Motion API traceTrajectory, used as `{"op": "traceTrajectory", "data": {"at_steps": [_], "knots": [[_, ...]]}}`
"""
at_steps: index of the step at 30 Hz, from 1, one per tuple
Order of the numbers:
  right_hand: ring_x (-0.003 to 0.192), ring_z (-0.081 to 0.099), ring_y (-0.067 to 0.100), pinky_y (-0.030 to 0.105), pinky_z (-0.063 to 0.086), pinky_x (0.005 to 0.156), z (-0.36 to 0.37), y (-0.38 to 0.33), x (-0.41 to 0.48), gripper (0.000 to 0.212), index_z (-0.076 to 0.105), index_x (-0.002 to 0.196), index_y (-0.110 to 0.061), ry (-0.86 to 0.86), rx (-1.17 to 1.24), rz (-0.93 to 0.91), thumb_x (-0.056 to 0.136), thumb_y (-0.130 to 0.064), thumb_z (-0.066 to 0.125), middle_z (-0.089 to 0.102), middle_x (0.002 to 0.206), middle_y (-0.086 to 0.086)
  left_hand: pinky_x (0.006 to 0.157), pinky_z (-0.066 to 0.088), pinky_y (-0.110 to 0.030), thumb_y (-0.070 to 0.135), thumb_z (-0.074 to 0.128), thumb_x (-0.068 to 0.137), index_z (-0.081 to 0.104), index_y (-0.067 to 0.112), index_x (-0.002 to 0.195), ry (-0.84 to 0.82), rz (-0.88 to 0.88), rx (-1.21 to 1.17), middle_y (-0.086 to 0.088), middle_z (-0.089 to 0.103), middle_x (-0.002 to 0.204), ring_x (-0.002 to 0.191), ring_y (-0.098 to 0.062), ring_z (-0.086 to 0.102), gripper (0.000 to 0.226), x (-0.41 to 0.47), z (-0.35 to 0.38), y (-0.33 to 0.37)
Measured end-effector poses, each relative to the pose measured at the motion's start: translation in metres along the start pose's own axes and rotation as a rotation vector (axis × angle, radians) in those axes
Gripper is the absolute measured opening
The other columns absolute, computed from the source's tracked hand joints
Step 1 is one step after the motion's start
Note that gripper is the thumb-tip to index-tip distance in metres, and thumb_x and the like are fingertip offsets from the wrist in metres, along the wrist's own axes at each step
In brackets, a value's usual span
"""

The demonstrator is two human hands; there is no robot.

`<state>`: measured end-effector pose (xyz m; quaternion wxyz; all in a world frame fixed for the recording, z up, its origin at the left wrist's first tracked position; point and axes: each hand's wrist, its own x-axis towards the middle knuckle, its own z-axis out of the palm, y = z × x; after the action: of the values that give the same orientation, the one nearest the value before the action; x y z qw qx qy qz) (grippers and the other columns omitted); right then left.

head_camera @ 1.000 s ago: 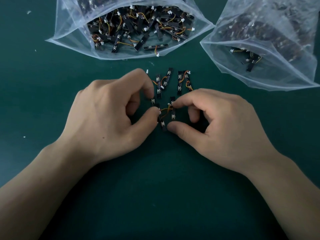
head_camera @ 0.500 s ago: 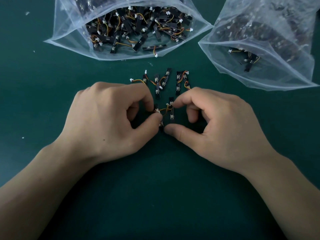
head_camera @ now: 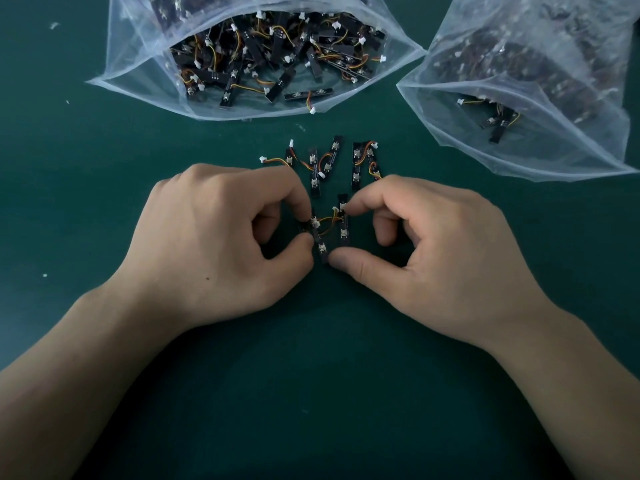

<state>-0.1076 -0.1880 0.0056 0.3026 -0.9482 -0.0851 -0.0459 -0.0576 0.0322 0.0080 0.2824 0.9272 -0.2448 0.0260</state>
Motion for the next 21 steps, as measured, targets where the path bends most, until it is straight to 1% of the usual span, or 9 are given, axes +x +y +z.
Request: {"op": "traceTrajectory", "data": {"at_steps": [4,7,9,11,13,15,17,19,21], "knots": [[0.066,0.05,0.004,0.029,0.041,0.059,0.0,0.0,0.0,0.039,0.068,0.107,-0.037,0.002,-0.002,0.001,0.081,-0.067,0.07,0.053,0.076,-0.014,0.057,0.045,-0.03,0.042,0.064,0.071,0.063,0.031,0.081,-0.015,0.007,-0.002,0.007,0.053,0.059,0.062,-0.016,0.053,0.015,0.0,-0.001,0.001],[0.065,0.05,0.002,0.028,0.039,0.059,0.001,0.0,0.0,0.04,0.068,0.108,-0.038,0.002,-0.005,0.005,0.081,-0.067,0.07,0.053,0.076,-0.014,0.056,0.046,-0.033,0.036,0.064,0.074,0.063,0.028,0.081,0.001,-0.01,-0.082,0.006,0.055,0.061,0.059,-0.017,0.052,0.011,0.002,-0.002,0.001],[0.065,0.049,0.0,0.028,0.04,0.059,0.0,-0.001,0.0,0.039,0.067,0.108,-0.038,-0.001,-0.013,0.001,0.082,-0.067,0.07,0.053,0.076,-0.015,0.054,0.043,-0.032,0.032,0.061,0.079,0.063,0.024,0.076,0.064,-0.041,-0.146,0.003,0.055,0.06,0.056,-0.02,0.052,0.009,0.003,0.0,0.0],[0.064,0.048,-0.001,0.028,0.042,0.06,0.0,-0.001,0.0,0.039,0.067,0.109,-0.038,-0.003,-0.02,-0.002,0.082,-0.066,0.071,0.053,0.077,-0.015,0.051,0.039,-0.031,0.029,0.057,0.085,0.061,0.018,0.071,0.155,-0.095,-0.165,0.001,0.052,0.059,0.054,-0.023,0.049,0.017,0.004,0.002,-0.003],[0.064,0.048,0.0,0.028,0.042,0.06,0.0,-0.001,0.0,0.04,0.067,0.11,-0.038,-0.002,-0.018,0.003,0.082,-0.065,0.071,0.053,0.077,-0.015,0.051,0.041,-0.034,0.026,0.055,0.087,0.062,0.014,0.071,0.227,-0.159,-0.147,-0.001,0.051,0.06,0.056,-0.028,0.05,0.021,0.006,0.003,-0.007],[0.064,0.048,-0.001,0.028,0.041,0.06,0.0,-0.001,-0.001,0.039,0.067,0.11,-0.037,-0.001,-0.021,0.003,0.082,-0.065,0.072,0.053,0.077,-0.015,0.053,0.046,-0.037,0.027,0.053,0.086,0.066,0.014,0.073,0.262,-0.206,-0.116,-0.002,0.052,0.059,0.056,-0.031,0.052,0.022,0.007,0.004,-0.009],[0.064,0.048,0.0,0.028,0.04,0.06,0.0,-0.001,-0.001,0.04,0.067,0.11,-0.037,-0.002,-0.025,0.001,0.082,-0.064,0.072,0.053,0.077,-0.015,0.056,0.049,-0.039,0.029,0.052,0.085,0.069,0.017,0.075,0.264,-0.227,-0.085,0.0,0.056,0.061,0.056,-0.029,0.053,0.023,0.007,0.005,-0.008],[0.064,0.048,0.001,0.028,0.041,0.06,0.0,-0.001,-0.001,0.04,0.067,0.11,-0.037,-0.001,-0.032,0.001,0.082,-0.064,0.072,0.053,0.077,-0.015,0.057,0.049,-0.036,0.031,0.051,0.084,0.071,0.02,0.076,0.26,-0.233,-0.062,0.007,0.06,0.068,0.055,-0.024,0.054,0.024,0.006,0.005,-0.007],[0.064,0.048,0.001,0.028,0.042,0.059,0.001,-0.001,-0.001,0.04,0.068,0.11,-0.037,0.004,-0.045,-0.003,0.082,-0.065,0.071,0.053,0.076,-0.015,0.056,0.048,-0.034,0.031,0.051,0.084,0.072,0.021,0.076,0.255,-0.225,-0.057,0.011,0.061,0.07,0.053,-0.019,0.053,0.025,0.006,0.006,-0.006]]}}
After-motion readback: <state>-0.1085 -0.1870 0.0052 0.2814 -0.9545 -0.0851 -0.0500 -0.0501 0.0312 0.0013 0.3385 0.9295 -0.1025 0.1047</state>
